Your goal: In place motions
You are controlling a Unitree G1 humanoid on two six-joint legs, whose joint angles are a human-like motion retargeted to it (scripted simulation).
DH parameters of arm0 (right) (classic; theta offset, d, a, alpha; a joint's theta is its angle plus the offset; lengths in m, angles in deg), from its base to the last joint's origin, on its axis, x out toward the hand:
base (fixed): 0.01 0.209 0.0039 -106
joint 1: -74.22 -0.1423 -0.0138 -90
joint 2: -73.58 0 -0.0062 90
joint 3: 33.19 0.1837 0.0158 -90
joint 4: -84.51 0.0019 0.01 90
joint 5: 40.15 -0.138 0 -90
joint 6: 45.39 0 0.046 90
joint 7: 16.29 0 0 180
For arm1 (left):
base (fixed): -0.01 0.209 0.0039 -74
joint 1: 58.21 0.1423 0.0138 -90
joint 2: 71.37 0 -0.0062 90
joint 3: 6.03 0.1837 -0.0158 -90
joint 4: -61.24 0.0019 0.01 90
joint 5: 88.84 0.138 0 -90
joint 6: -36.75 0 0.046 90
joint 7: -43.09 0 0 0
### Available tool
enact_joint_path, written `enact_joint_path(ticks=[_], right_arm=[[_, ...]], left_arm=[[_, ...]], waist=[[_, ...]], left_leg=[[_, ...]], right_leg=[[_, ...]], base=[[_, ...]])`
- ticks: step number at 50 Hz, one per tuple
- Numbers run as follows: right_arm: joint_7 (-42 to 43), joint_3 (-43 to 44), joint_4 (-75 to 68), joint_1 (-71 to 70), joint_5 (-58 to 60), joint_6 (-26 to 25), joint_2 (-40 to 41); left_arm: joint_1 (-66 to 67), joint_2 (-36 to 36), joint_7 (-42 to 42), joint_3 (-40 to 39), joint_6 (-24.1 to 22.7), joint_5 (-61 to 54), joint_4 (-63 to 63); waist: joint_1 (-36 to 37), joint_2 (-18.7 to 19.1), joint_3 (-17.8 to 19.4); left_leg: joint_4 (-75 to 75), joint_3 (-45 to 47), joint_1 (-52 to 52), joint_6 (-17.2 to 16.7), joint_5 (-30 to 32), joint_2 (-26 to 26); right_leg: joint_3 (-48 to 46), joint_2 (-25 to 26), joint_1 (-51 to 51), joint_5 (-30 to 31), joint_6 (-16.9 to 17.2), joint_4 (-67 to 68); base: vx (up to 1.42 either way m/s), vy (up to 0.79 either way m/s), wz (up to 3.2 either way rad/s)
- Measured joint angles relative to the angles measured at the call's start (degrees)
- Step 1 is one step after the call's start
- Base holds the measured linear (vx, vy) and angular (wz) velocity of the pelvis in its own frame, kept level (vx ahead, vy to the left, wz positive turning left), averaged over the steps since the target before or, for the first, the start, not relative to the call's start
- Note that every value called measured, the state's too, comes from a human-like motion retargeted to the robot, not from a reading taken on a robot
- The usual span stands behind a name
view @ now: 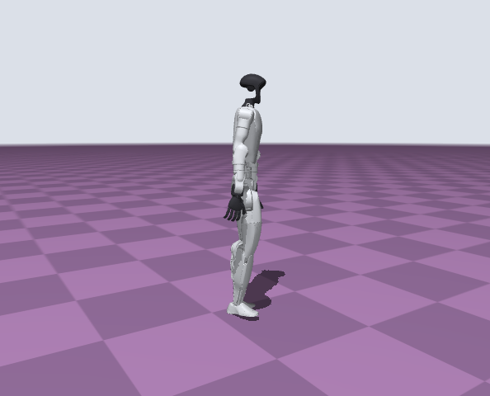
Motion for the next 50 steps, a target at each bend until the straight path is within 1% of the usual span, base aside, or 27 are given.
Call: enact_joint_path(ticks=[2, 3, 5, 6, 7, 8, 10, 13, 18, 23, 25, 27, 30, 31, 32, 33, 35, 37, 40, 41, 42, 43, 44, 45, 47, 48, 50], right_arm=[[-0.47, -1.11, -0.34, -1.66, -0.09, -0.52, -0.84], [-0.8, -1.3, -0.24, -2.18, -0.05, -0.5, -1.15], [-1.52, -1.42, 0.29, -3.33, -0.16, -0.7, -1.63], [-1.98, -1.33, 0.71, -3.84, -0.25, -0.61, -1.69], [-2.38, -1.23, 1.13, -4.28, -0.42, -0.47, -1.7], [-2.67, -1.12, 1.53, -4.6, -0.74, -0.24, -1.64], [-2.9, -0.73, 2.15, -4.97, -1.9, 0.07, -1.56], [-2.33, 0.85, 2.22, -4.97, -4.92, 0.11, -1.53], [-1.55, 3.4, -1.1, -3.86, -8.73, -0.55, -1.71], [-0.3, 6.03, -7.49, -1.82, -10.82, -2.35, -2.32], [-0.16, 6.38, -9.39, -0.93, -10.94, -2.74, -2.41], [-0.45, 5.98, -10.36, -0.54, -10.28, -3.16, -2.15], [-1.67, 5.38, -9.58, -0.96, -7.56, -3.5, -1.25], [-2.33, 4.86, -8.54, -1.22, -6.36, -3.22, -1.02], [-2.95, 4.24, -7.43, -1.48, -5.2, -2.97, -0.82], [-3.52, 3.42, -6.18, -1.76, -4.12, -2.78, -0.67], [-3.99, 2.12, -3.68, -2.65, -2.24, -2.43, -0.67], [-3.62, 1.4, -1.35, -3.77, -1.17, -1.74, -0.67], [-3.28, 0.33, 1.33, -5.43, -1.76, -0.71, -0.57], [-3.35, 0.07, 1.89, -6.0, -2.33, -0.67, -0.45], [-3.48, -0.17, 2.4, -6.52, -2.87, -0.66, -0.29], [-3.7, -0.34, 2.83, -6.97, -3.34, -0.73, -0.05], [-4.05, -0.52, 3.18, -7.17, -3.65, -0.75, 0.23], [-4.47, -0.7, 3.49, -7.25, -3.88, -0.74, 0.54], [-5.29, -2.45, 3.78, -7.49, -4.01, -1.06, 1.33], [-5.11, -2.91, 4.13, -7.45, -4.6, -1.24, 1.86], [-4.02, -2.93, 4.48, -7.51, -6.8, -0.95, 2.65]], left_arm=[[0.96, 0.14, -0.08, -1.78, -0.08, 0.13, -0.81], [1.56, 0.2, 0.01, -2.35, -0.15, 0.1, -1.05], [2.77, 0.1, 0.11, -3.66, -0.08, -0.2, -1.26], [3.32, -0.04, 0.13, -4.5, 0.12, -0.53, -1.11], [3.86, -0.2, 0.12, -5.32, 0.32, -0.86, -0.9], [4.35, -0.43, 0.02, -6.09, 0.55, -1.2, -0.59], [4.9, -0.97, -0.35, -6.91, 1.08, -1.72, 0.1], [4.47, -1.87, 0.11, -6.06, 1.49, -1.48, 0.35], [2.89, -3.12, 0.63, -4.63, 1.44, 0.25, -2.02], [1.52, -2.58, 0.56, -4.46, 0.49, 0.2, -4.74], [1.4, -2.16, 0.68, -4.62, -0.05, -0.72, -5.28], [1.86, -2.06, 0.33, -4.82, -0.35, -1.44, -5.9], [2.85, -2.49, 0.03, -4.87, -0.46, -2.06, -6.6], [3.17, -2.71, 0.12, -5.01, -0.47, -2.21, -6.49], [3.51, -2.89, 0.18, -5.22, -0.45, -2.29, -6.3], [3.9, -2.97, 0.2, -5.57, -0.4, -2.24, -5.95], [4.37, -2.59, 0.31, -6.2, -0.31, -2.24, -4.93], [4.56, -1.91, 0.51, -6.72, -0.33, -2.44, -3.96], [5.04, -1.07, 0.43, -6.85, -0.39, -2.65, -3.23], [5.31, -0.87, 0.36, -6.79, -0.42, -2.52, -3.14], [5.64, -0.67, 0.32, -6.73, -0.48, -2.39, -3.07], [6.08, -0.47, 0.33, -6.67, -0.57, -2.25, -3.02], [6.78, -0.36, 0.33, -6.6, -0.66, -2.13, -2.94], [7.61, -0.28, 0.33, -6.51, -0.73, -2.01, -2.85], [9.08, 0.06, -0.31, -8.08, -0.42, -1.67, -2.18], [9.12, 0.13, -0.49, -8.5, -0.2, -1.45, -1.64], [8.62, -0.09, -0.07, -8.67, 0.04, -1.41, -0.96]], waist=[[4.1, 0.62, -0.17], [5.25, 0.47, -0.37], [5.93, -0.55, -0.35], [5.21, -1.13, -0.29], [4.41, -1.45, -0.3], [3.43, -1.25, -0.43], [1.47, -0.64, -0.88], [-0.96, 0.15, -0.49], [-6.61, 1.85, -0.3], [-7.01, 2.21, -1.11], [-6.47, 1.28, -1.87], [-5.64, -1.15, -2.68], [-3.85, -6.31, -3.21], [-3.49, -7.69, -3.1], [-3.02, -8.6, -2.88], [-2.35, -8.6, -2.47], [0.3, -7.72, -1.35], [2.63, -6.87, 0.05], [5.64, -5.17, 2.24], [6.89, -4.42, 2.95], [7.91, -3.72, 3.55], [8.49, -3.13, 3.91], [7.66, -2.16, 3.87], [6.12, -0.99, 3.63], [1.2, -0.02, 1.74], [0.39, 0.02, 1.28], [0.28, -0.24, 2.27]], left_leg=[[-0.17, 7.61, 1.5, -1.72, -1.23, 2.36], [-0.39, 11.98, 2.5, -2.49, -1.75, 2.71], [-0.92, 19.53, 4.67, -3.79, -2.41, 2.26], [-1.28, 22.31, 5.69, -4.29, -2.65, 1.63], [-1.6, 24.79, 6.55, -4.77, -2.83, 1.29], [-1.83, 26.68, 7.08, -5.24, -2.88, 1.52], [-2.08, 28.51, 7.23, -5.94, -2.67, 2.09], [-2.47, 30.09, 7.58, -6.46, -2.47, 2.54], [-2.37, 30.43, 7.7, -7.28, -1.93, 3.99], [-1.32, 31.64, 9.02, -8.47, -1.31, 4.56], [0.93, 31.25, 9.62, -7.74, -0.12, 4.87], [5.17, 30.47, 9.82, -5.51, 3.04, 5.18], [14.06, 28.46, 9.06, 1.54, 7.85, 5.64], [17.64, 25.95, 7.92, 3.59, 7.75, 6.27], [21.03, 22.31, 6.2, 4.39, 7.23, 6.93], [24.05, 16.42, 3.33, 2.68, 5.89, 7.64], [26.99, 2.9, -3.87, -0.26, 2.31, 4.87], [23.07, -5.45, -6.68, -0.74, 0.32, 0.34], [12.64, -13.76, -6.97, 0.29, -0.8, -4.28], [9.61, -15.57, -6.66, 0.16, -0.49, -5.24], [6.71, -17.11, -6.33, 0.94, 0.93, -6.14], [4.05, -18.09, -5.93, 3.5, 4.54, -6.91], [1.98, -18.12, -4.8, 3.19, 4.61, -6.72], [0.21, -17.67, -3.3, 1.45, 2.91, -6.05], [1.31, -13.56, -2.75, -0.24, 1.51, -3.43], [1.08, -17.11, -3.52, -0.11, 1.84, -4.17], [0.08, -17.02, -2.71, 0.15, 2.49, -4.2]], right_leg=[[-3.77, -4.31, -0.3, -0.37, 3.37, 4.3], [-5.72, -5.19, -0.26, -0.15, 4.04, 5.1], [-6.78, -6.51, -0.56, 2.99, 5.3, 5.14], [-4.91, -6.98, -1.46, 7.22, 5.73, 4.99], [-2.83, -7.11, -2.39, 9.89, 5.89, 4.97], [-0.32, -6.57, -3.4, 9.45, 5.51, 5.18], [1.62, -6.38, -4.63, 10.16, 5.34, 5.17], [4.29, -4.37, -5.39, 10.44, 4.66, 4.33], [6.89, -2.95, -6.16, 9.61, 5.21, 4.82], [9.49, -2.58, -6.37, 8.72, 4.87, 4.91], [10.78, -3.27, -6.32, 8.72, 3.97, 4.36], [13.12, -5.55, -6.51, 8.8, 3.02, 4.33], [17.91, -10.22, -7.21, 8.93, 2.17, 4.95], [19.28, -11.39, -7.29, 9.08, 2.04, 5.04], [20.6, -11.99, -7.33, 9.31, 1.85, 4.99], [21.79, -11.44, -7.3, 9.68, 1.54, 4.68], [25.03, -9.21, -7.29, 10.9, 0.86, 3.44], [27.83, -7.43, -7.25, 11.91, 0.39, 2.72], [30.95, -4.2, -6.46, 13.12, -0.25, 1.77], [32.12, -2.66, -5.93, 13.44, -0.52, 1.48], [33.23, -1.28, -5.34, 13.72, -0.69, 1.15], [34.23, -0.22, -4.62, 13.92, -0.66, 0.7], [34.31, 0.95, -4.05, 13.92, -0.59, 0.41], [33.92, 2.19, -3.55, 13.8, -0.49, 0.19], [32.75, 2.29, -4.17, 13.65, -0.09, 0.14], [32.78, 2.15, -4.43, 13.56, 0.01, 0.23], [33.41, 2.46, -3.96, 13.42, -0.1, 0.82]], base=[[-0.17, -0.17, -4.15], [-0.16, -0.19, -4.03], [-0.13, -0.12, -3.24], [-0.12, -0.14, -2.58], [-0.13, -0.23, -2.21], [-0.12, -0.24, -2.02], [-0.11, -0.2, -1.73], [-0.14, -0.22, -1.17], [-0.06, -0.16, -0.35], [0.05, -0.16, -0.25], [0.11, -0.12, -0.37], [0.1, -0.13, -0.58], [0.03, -0.15, -0.87], [0.0, -0.13, -1.02], [0.02, -0.14, -1.15], [0.02, -0.07, -1.41], [-0.03, 0.04, -1.76], [-0.03, 0.01, -1.71], [0.01, 0.02, -1.56], [0.06, 0.01, -1.62], [0.09, -0.01, -1.56], [0.12, 0.0, -1.03], [0.17, 0.01, -0.35], [0.23, 0.0, 0.3], [0.19, -0.01, 0.36], [0.06, -0.01, -0.1], [-0.02, 0.02, -0.45]])
